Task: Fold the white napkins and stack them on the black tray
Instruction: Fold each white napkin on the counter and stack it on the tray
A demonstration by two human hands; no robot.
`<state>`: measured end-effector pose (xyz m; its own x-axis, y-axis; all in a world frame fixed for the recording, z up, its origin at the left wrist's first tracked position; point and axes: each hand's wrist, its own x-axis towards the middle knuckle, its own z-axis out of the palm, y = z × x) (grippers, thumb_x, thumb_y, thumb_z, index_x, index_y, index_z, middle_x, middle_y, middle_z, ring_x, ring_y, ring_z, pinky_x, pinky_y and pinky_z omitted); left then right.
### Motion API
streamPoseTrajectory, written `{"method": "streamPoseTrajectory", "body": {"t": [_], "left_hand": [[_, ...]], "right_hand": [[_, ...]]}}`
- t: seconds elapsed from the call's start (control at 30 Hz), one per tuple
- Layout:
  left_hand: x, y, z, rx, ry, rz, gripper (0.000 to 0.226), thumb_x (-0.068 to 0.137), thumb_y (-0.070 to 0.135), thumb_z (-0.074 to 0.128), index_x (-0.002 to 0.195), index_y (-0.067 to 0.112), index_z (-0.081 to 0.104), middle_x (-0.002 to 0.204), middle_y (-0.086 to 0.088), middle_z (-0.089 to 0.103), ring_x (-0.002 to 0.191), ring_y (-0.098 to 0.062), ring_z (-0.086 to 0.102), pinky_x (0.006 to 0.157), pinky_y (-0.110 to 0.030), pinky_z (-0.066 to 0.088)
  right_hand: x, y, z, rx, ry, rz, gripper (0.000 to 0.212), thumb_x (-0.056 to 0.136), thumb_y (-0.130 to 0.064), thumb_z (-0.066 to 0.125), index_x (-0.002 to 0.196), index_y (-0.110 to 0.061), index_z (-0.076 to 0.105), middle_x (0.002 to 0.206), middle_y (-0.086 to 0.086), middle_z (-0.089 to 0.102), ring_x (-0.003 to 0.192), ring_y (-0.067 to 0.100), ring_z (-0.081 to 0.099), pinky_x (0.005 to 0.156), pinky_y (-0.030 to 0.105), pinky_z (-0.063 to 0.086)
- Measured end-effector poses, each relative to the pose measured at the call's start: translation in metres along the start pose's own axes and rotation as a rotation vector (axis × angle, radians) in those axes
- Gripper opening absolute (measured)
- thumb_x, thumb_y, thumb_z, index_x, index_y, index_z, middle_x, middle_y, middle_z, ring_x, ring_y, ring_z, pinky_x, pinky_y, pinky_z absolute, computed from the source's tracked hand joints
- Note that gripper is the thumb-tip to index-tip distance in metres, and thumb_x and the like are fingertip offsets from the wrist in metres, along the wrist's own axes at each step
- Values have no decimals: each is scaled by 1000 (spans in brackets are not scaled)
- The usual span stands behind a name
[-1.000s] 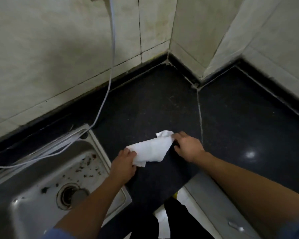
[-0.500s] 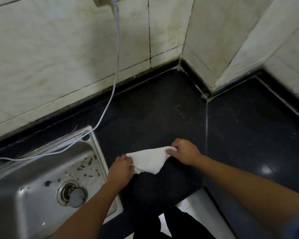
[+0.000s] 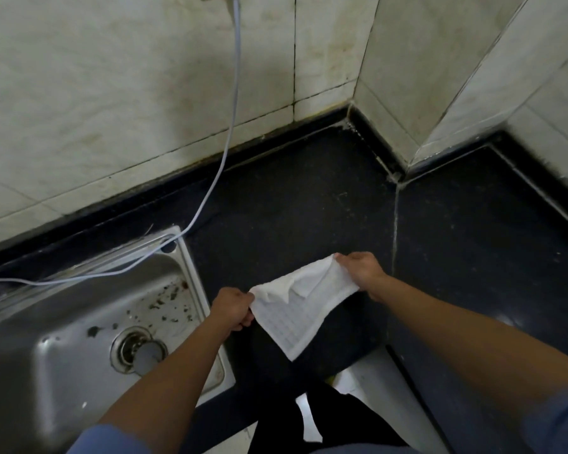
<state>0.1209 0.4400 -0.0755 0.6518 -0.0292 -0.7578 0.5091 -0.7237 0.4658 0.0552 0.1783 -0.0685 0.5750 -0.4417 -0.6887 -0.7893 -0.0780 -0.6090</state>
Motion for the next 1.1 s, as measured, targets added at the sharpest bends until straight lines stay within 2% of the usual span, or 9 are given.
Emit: {"method": "streamPoseTrajectory", "body": {"t": [0.13, 0.3, 0.43, 0.6, 0.7, 0.77, 0.93, 1.0, 1.1], "left_hand": [[1, -10, 4, 418, 222, 356, 28, 83, 30, 64, 108, 20, 55, 106, -1, 57, 94, -19, 57, 75, -32, 49], [-2, -14, 23, 829, 209, 585, 60, 83, 37, 64, 136, 28, 38, 130, 2, 42, 117, -17, 43, 92, -32, 46], [15, -16, 27, 714, 317, 513, 38, 85, 19, 60, 123, 21, 55, 116, -2, 55, 106, -21, 52, 81, -33, 50], [26, -4, 8, 432, 333, 481, 11, 85, 15, 57, 86, 13, 67, 84, -9, 66, 80, -28, 62, 65, -32, 48], [34, 9, -7, 296, 337, 445, 18, 88, 25, 56, 78, 12, 65, 72, -9, 64, 73, -30, 63, 64, -35, 51], [41, 19, -16, 232, 341, 411, 28, 91, 31, 54, 72, 11, 60, 67, -7, 60, 73, -32, 63, 61, -34, 47], [44, 34, -18, 126, 513, 334, 31, 92, 34, 55, 110, 9, 58, 106, -12, 59, 97, -29, 58, 77, -36, 46], [33, 25, -7, 211, 546, 390, 27, 91, 30, 56, 111, 12, 57, 110, -9, 54, 100, -25, 55, 76, -36, 46], [8, 1, 17, 553, 343, 587, 17, 91, 24, 54, 104, 16, 62, 105, -2, 54, 99, -18, 51, 75, -29, 43]], "right_hand": [[-1, 19, -2, -722, 173, -420, 27, 90, -29, 58, 116, -20, 60, 111, 1, 59, 100, 20, 56, 78, 33, 47], [0, 30, 16, -952, 167, -948, 42, 75, -8, 67, 117, -13, 65, 118, 9, 61, 102, 30, 58, 73, 41, 56], [14, 14, 38, -1130, 6, -876, 41, 90, -17, 55, 131, -18, 55, 136, 9, 48, 122, 27, 45, 87, 38, 47], [17, 13, 38, -1129, -117, -672, 20, 96, -27, 44, 95, -16, 60, 98, 3, 61, 96, 22, 56, 67, 32, 42], [12, 17, 27, -864, -266, -448, 18, 90, -27, 51, 79, -14, 59, 84, 4, 62, 80, 21, 58, 61, 31, 41], [8, 8, 22, -940, -219, -510, 18, 90, -29, 51, 86, -15, 61, 90, 4, 63, 80, 21, 59, 65, 32, 46], [15, -7, 31, -1147, -184, -773, 37, 90, -34, 58, 124, -23, 52, 125, 0, 47, 113, 20, 47, 85, 35, 47], [21, -5, 37, -1158, -189, -733, 32, 92, -36, 56, 121, -22, 55, 122, 2, 49, 110, 20, 48, 82, 33, 45], [27, -1, 41, -1081, -190, -674, 18, 93, -35, 55, 103, -21, 61, 106, 0, 55, 94, 17, 53, 75, 29, 42]]}}
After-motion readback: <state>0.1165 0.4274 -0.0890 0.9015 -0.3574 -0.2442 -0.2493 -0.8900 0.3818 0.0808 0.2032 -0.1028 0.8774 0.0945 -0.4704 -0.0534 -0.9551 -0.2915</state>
